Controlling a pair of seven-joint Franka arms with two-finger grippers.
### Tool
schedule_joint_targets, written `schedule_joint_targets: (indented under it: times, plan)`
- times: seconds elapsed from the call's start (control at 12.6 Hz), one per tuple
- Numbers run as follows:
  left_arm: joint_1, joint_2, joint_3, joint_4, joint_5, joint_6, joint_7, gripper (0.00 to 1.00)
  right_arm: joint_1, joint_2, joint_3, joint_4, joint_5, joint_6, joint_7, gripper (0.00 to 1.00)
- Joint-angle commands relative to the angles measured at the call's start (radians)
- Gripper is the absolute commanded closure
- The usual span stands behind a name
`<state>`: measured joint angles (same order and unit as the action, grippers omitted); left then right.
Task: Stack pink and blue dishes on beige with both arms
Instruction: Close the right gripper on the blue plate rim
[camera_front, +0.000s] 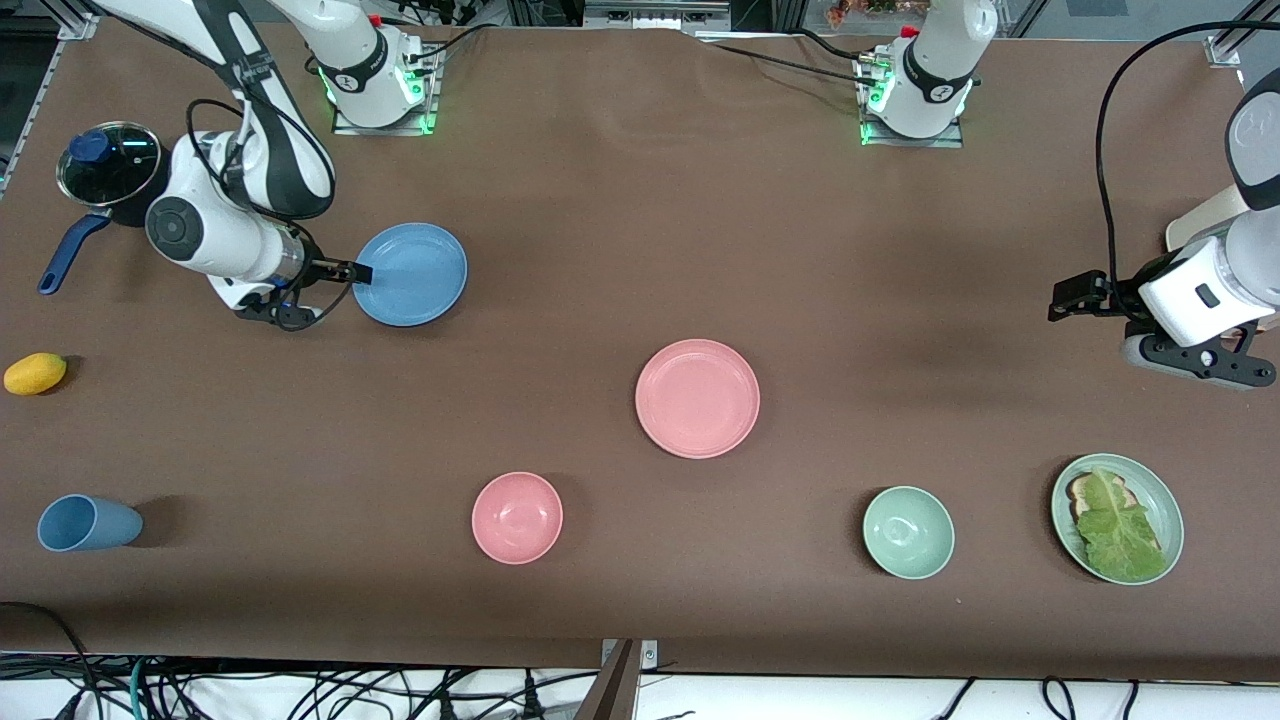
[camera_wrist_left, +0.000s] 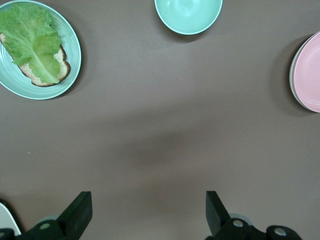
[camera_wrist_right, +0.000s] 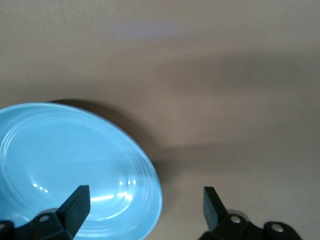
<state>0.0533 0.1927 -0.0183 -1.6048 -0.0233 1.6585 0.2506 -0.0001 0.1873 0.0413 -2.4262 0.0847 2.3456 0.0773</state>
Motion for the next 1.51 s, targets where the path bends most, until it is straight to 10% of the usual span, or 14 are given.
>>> schedule_joint_targets:
  times: [0.0,0.64,1.43]
  plan:
    - [-0.004,-0.009,0.015,0.016,0.022,-0.028,0.016,0.00,-0.003,0.026,0.034,-0.049,0.021,0.105,-0.007,0.05]
    - [-0.004,-0.059,0.008,0.115,0.017,-0.031,-0.008,0.00,-0.005,0.034,0.031,-0.065,0.021,0.129,-0.060,0.96]
    - [-0.023,-0.127,-0.012,0.118,0.000,-0.212,0.001,0.00,-0.003,-0.037,0.048,0.082,0.093,-0.054,0.009,1.00]
